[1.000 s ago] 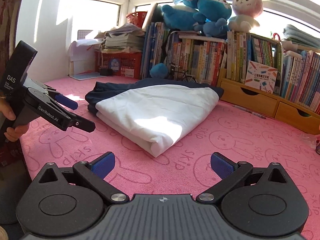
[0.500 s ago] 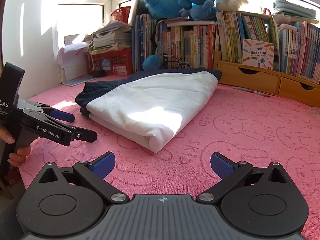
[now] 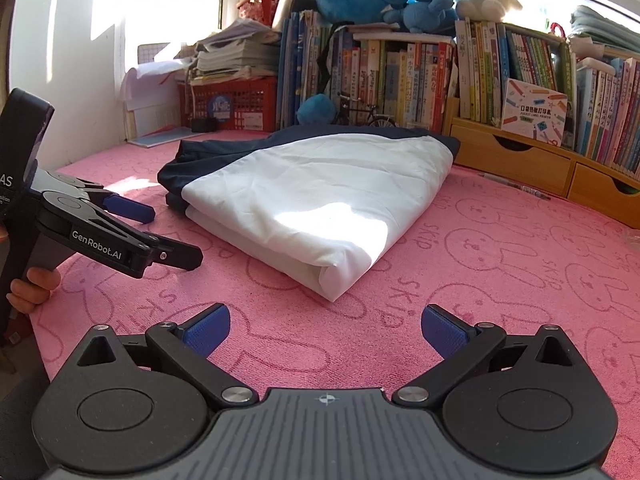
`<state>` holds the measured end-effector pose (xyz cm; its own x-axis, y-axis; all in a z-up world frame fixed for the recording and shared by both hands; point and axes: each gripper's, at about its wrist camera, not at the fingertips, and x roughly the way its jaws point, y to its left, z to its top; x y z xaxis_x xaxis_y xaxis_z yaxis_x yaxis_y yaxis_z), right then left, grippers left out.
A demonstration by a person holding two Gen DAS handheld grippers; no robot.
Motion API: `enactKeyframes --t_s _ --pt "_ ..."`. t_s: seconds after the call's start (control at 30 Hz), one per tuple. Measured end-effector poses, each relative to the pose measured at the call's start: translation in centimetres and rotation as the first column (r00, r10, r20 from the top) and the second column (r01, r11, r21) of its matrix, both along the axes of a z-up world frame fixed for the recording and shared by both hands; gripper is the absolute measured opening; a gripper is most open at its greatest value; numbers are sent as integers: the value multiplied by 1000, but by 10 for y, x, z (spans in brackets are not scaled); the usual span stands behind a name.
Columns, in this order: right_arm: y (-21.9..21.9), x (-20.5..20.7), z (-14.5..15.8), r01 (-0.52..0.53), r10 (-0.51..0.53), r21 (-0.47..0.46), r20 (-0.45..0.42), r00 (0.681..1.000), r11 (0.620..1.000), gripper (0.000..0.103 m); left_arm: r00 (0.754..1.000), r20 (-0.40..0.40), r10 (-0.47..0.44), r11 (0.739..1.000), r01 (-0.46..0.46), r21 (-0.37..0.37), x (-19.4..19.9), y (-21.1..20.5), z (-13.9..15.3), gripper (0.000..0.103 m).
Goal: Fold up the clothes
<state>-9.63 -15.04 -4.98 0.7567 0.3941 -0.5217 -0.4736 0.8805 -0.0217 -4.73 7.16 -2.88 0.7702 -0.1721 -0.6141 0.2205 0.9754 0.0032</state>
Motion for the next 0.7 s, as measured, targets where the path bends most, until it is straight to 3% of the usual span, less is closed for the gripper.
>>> enactKeyframes --t_s 0.3,0.7 --pt "-12 8 -1 32 -28 70 -56 998 997 103 1000 2 -1 1000 1 1 0 0 0 103" --pt "-10 8 -2 36 -32 64 -63 997 997 103 1000 3 -3 1000 3 3 0 1 0 103"
